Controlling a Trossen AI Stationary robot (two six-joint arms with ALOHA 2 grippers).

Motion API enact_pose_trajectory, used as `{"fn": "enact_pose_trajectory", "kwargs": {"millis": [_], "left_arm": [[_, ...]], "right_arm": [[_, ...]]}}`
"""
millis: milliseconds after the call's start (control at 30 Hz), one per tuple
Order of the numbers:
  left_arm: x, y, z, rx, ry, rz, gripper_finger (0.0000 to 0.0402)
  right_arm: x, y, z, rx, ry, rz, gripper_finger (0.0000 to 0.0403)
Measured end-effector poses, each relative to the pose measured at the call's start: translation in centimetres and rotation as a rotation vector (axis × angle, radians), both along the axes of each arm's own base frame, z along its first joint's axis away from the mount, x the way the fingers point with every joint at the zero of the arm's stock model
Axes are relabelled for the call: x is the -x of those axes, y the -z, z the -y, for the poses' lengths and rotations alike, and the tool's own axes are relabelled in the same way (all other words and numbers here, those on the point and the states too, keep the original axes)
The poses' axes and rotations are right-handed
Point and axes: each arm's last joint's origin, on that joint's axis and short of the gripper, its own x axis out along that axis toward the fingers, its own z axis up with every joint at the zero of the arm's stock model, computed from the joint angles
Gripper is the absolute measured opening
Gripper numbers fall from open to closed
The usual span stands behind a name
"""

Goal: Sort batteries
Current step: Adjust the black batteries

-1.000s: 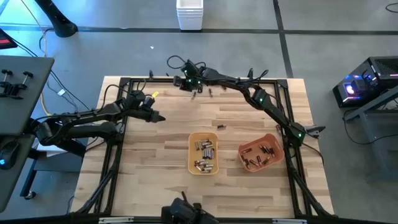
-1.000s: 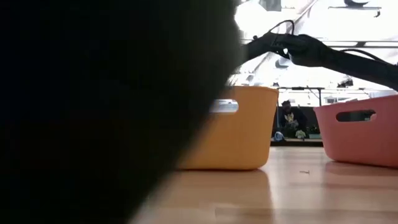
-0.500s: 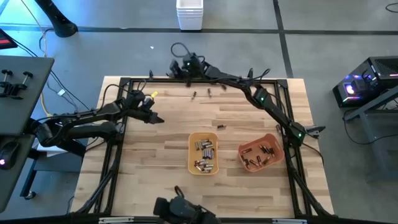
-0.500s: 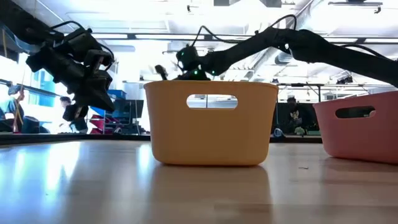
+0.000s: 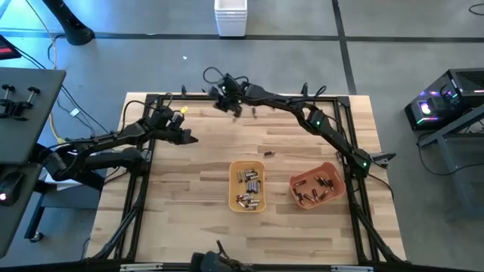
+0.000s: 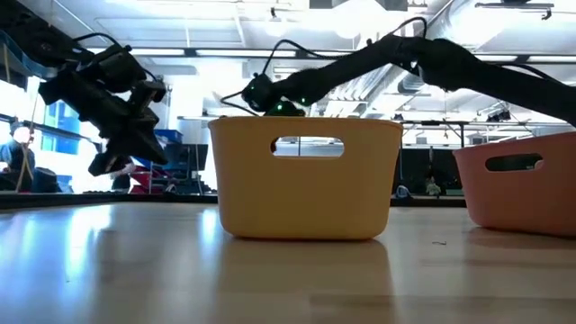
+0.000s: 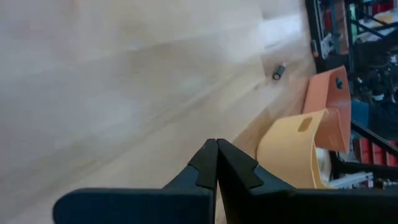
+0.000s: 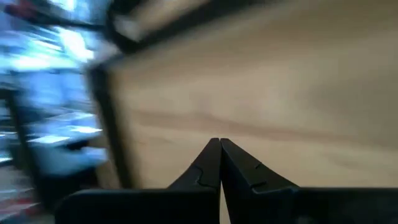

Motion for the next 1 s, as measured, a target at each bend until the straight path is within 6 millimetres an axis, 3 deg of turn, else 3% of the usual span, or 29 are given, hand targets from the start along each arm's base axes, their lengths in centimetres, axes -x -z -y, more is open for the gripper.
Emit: {"fn": "enact_pose_trajectory", "kwargs": {"millis": [167,333,400,533,767,867,1000], "left_arm": [[0.1,0.0,-0.4,-0.004,-0.024,0.002,0.0],[-0.1,0.4,-0.7,-0.01,-0.021,-0.003,0.0],[-0.1,0.6,-0.7,0.019,-0.011,-0.007,0.0],[-0.3,0.9,-0.7,0.033,0.019,-0.007,0.0],[-1.3,0.6,-2.3,-0.097,-0.111,0.028,0.0],[-3.3,-0.5,-4.7,-0.171,-0.146,0.073,0.0],[-7.5,-0.3,-7.9,-0.166,-0.041,-0.056,0.0]], "right_arm": [[2.3,-1.4,-2.1,0.021,-0.097,-0.29,0.0],[3.3,-0.2,-0.4,0.032,-0.007,-0.364,0.0],[3.5,0.0,-0.6,0.048,-0.09,-0.397,0.0],[5.3,0.8,-1.9,0.014,-0.186,-0.639,0.0],[4.8,0.3,-0.7,0.093,-0.159,-0.56,0.0],[5.6,-1.6,-0.5,0.129,-0.213,-0.566,0.0],[8.6,-8.2,1.1,0.268,-0.18,-0.521,0.0]]}}
